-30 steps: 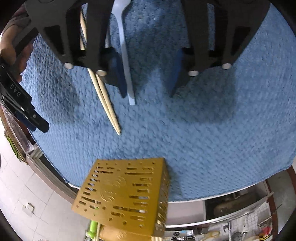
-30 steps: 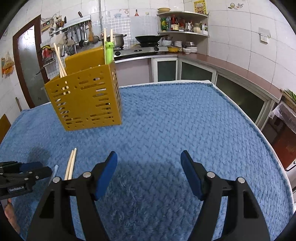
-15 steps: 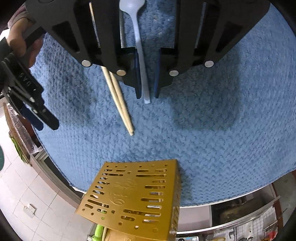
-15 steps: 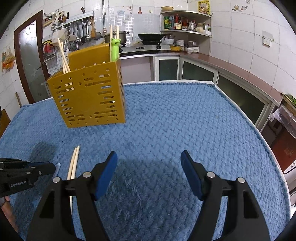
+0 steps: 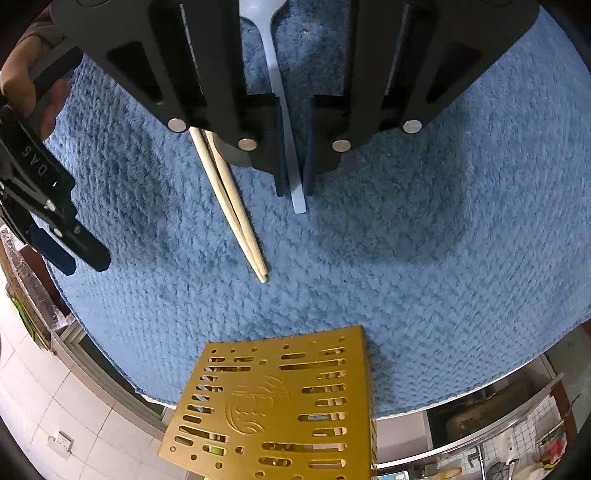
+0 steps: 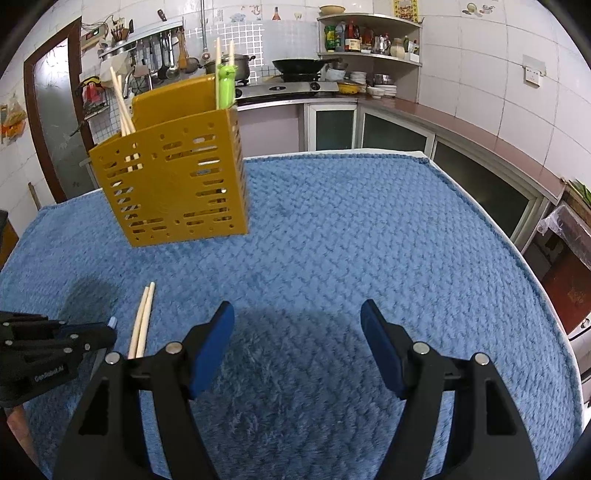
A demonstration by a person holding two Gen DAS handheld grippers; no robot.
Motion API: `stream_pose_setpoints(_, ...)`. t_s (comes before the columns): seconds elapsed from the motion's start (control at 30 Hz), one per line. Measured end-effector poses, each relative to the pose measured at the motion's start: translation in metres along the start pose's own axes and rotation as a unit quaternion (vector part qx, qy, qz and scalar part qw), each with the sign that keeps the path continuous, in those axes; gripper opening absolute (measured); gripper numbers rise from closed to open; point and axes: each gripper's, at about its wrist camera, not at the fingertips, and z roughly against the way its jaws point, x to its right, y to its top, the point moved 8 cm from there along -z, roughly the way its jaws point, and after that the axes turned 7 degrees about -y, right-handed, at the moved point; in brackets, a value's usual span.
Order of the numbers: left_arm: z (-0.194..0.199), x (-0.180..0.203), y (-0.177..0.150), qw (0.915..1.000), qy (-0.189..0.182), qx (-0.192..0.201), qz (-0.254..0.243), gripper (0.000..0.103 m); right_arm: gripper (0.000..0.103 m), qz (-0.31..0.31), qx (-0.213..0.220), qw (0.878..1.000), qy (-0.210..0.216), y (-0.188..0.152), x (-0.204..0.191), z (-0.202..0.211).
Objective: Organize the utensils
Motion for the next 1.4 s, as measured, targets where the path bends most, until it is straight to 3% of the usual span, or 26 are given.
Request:
stream_pose_setpoints(0.37, 0.019, -0.04, 0.008, 0.9994, 0.005, 0.02, 0.028, 0.007, 0.068, 0.028, -0.037, 0.998, 0.048, -0.007, -0.054, -0.003)
stream_pose_setpoints(0.47, 0.021, -0.054, 0.006, 0.9991, 0.007, 0.021, 0.037, 0.007, 0.054, 0.024, -0.058, 0.995, 0.073, -0.012, -0.069, -0.007)
stream_pose_setpoints(0.67, 0.029, -0.077, 0.001, 0.9984, 0.007, 0.023, 0.051, 0.008, 0.043, 0.042, -0.082, 0.992, 0.091, -0.023, -0.092, -0.01)
stream_pose_setpoints(0.87, 0.028, -0.086, 0.001, 0.9984, 0.005, 0.022, 0.053, 0.008, 0.026, 0.075, -0.098, 0.989, 0.076, -0.027, -0.107, -0.011)
stream_pose_setpoints(1.2, 0.026, -0.082, -0.003, 0.9981, -0.002, 0.021, 0.058, 0.008, 0.026, 0.092, -0.144, 0.982, 0.079, -0.022, -0.118, -0.023)
stream_pose_setpoints(1.4, 0.026, -0.083, -0.003, 0.998, -0.007, 0.02, 0.059, 0.008, 0.026, 0.053, -0.152, 0.98, 0.117, -0.014, -0.118, -0.02)
